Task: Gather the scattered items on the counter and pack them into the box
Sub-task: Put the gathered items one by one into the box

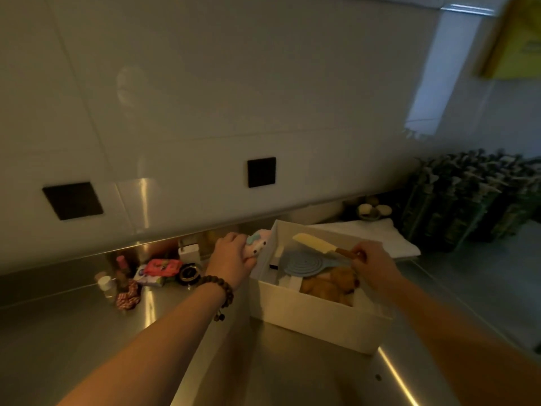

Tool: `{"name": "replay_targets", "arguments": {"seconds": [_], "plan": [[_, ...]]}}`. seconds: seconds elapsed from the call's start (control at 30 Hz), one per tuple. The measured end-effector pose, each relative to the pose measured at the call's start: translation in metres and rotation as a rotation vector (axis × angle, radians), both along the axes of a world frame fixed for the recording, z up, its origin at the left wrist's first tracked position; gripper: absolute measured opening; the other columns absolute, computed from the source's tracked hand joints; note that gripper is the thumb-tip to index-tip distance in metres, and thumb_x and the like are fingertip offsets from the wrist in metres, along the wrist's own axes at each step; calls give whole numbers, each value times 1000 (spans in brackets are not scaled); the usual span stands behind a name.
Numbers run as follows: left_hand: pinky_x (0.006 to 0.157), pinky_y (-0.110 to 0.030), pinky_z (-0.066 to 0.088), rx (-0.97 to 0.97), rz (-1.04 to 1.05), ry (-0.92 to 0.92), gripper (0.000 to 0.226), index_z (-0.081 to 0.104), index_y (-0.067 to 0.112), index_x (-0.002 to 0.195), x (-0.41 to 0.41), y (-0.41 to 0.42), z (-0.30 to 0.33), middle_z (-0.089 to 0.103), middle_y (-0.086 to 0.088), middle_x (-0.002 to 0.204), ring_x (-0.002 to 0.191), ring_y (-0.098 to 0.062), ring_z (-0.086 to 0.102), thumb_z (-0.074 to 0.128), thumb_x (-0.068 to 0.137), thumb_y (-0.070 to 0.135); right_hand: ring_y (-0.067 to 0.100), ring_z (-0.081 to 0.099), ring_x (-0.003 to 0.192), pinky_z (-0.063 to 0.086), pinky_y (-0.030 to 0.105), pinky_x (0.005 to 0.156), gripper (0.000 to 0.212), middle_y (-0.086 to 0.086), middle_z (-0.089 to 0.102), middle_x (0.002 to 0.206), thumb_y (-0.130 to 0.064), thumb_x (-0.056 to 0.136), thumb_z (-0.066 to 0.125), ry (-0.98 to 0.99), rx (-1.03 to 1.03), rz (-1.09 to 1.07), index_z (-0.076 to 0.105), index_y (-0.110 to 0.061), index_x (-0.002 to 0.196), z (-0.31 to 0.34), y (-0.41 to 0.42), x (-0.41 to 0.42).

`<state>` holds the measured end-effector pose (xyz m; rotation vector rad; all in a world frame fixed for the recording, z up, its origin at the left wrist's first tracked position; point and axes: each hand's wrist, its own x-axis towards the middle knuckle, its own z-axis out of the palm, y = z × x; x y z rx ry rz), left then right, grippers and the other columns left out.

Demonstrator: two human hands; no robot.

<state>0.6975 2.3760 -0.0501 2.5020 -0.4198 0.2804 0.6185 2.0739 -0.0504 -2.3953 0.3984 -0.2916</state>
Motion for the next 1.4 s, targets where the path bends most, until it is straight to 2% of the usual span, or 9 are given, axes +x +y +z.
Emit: {"name": "replay_targets", "arguments": {"seconds": [0.07,0.13,0.23,0.57,0.67,0.8,1.03,1.2,1.4], "plan": [[93,-35,40,-12,-27,-6,43,55,17,120,3,-8,-2,49,-2,119,109,-21,43,65,80,29,5,48,67,38,10,49,12,3,53,90,-6,84,60,27,-104,35,60,-14,93,-2,-7,11],[93,-34,40,-21,-49,-7,44,54,17,121,5,-15,-3,49,-1,119,109,-20,42,65,80,28,13,51,75,41,18,65,16,8,58,95,-9,82,61,49,-226,57,65,-9,98,-4,-10,25],[94,-34,40,-37,-72,-6,44,54,19,122,8,-21,-7,48,1,118,109,-18,41,65,80,28,19,57,89,36,24,74,21,6,61,104,-20,84,59,55,-409,72,66,-16,104,-12,-10,43],[90,-23,33,-17,-158,-30,43,55,19,120,22,-36,-16,51,1,120,107,-14,41,66,79,27,20,52,106,41,30,91,29,6,54,122,-29,95,49,80,-533,72,57,-18,120,-34,-11,62],[90,-21,29,-9,-226,-44,42,56,20,119,24,-40,-13,51,2,122,108,-14,41,68,79,26,19,48,115,33,26,91,54,2,49,132,-41,86,61,-10,-451,222,45,-24,135,-18,12,60],[90,-24,34,-5,-316,-5,40,57,13,117,24,-50,-7,53,-5,120,109,-21,47,67,79,19,14,45,122,33,27,102,68,-1,47,137,-36,79,72,-105,-117,464,41,-26,139,5,58,60],[68,-22,35,-38,-339,43,27,56,10,101,22,-46,-4,61,-9,97,89,-24,58,69,79,20,5,59,93,48,19,79,40,-5,62,103,-30,81,72,-45,143,556,53,-24,115,10,81,57],[84,-27,46,-36,-273,45,49,50,18,122,21,-36,-8,59,-2,114,101,-15,55,68,81,38,7,64,82,54,21,58,27,3,63,93,-33,84,68,37,418,359,58,-12,99,0,82,63],[105,-18,13,58,-261,112,63,25,13,146,23,-26,-21,29,-2,151,138,-17,26,50,93,37,15,64,47,50,24,42,17,4,67,62,-36,82,68,292,448,232,66,-19,76,-27,84,68]]}}
